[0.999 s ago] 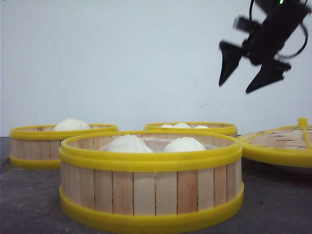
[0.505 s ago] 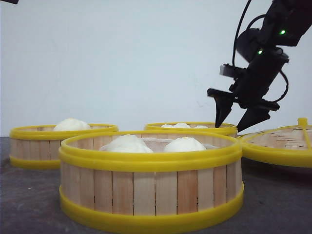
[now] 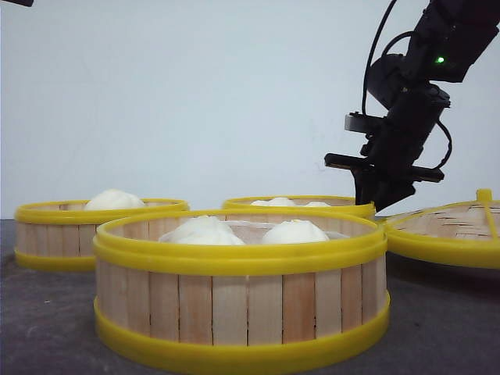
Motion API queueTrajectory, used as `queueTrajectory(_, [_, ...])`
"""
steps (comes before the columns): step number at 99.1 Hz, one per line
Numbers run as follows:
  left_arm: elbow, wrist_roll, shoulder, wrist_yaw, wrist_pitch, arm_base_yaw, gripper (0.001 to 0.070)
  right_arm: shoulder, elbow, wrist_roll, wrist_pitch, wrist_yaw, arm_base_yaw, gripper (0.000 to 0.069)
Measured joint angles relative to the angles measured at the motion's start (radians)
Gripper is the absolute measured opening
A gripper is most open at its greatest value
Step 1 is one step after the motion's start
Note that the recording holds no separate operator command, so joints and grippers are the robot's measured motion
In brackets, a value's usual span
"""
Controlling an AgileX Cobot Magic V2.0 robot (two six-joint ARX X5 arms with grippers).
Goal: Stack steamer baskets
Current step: 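Reach the right gripper to the rim of the farther center basket and grasp, then lift the basket with the right gripper and carry it over the nearest basket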
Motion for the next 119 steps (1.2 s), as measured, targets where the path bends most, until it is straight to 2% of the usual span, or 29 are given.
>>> queueTrajectory(21, [0.000,0.000,-0.013,0.000,-0.014,0.000,0.0480,0.002,0.003,-0.002,-0.003,0.030,0.003,0.0035])
queueTrajectory(35, [0.000,0.000,-0.024,0.000,-0.014,0.000,0.0480,0.004,0.034,0.019,-0.059,0.033,0.000,0.0035])
queueTrajectory(65, [0.000,0.000,-0.037,0.000,-0.032,0.000,0.0480,-0.024,0.227,0.025,-0.213,0.026,-0.018,0.0035])
queueTrajectory(84, [0.000,0.000,-0.045,0.000,-0.036,0.000,0.0480,-0.156,0.338,-0.010,-0.308,-0.015,-0.020,0.0035])
queueTrajectory(103, [0.000,0.000,-0.075,0.000,-0.038,0.000,0.0480,-0.334,0.345,-0.034,-0.396,-0.127,-0.008,0.0035])
queueTrajectory(119, [0.000,0.000,-0.110,0.000,-0.058,0.000,0.0480,-0.457,0.345,-0.087,-0.529,-0.153,0.016,0.0035])
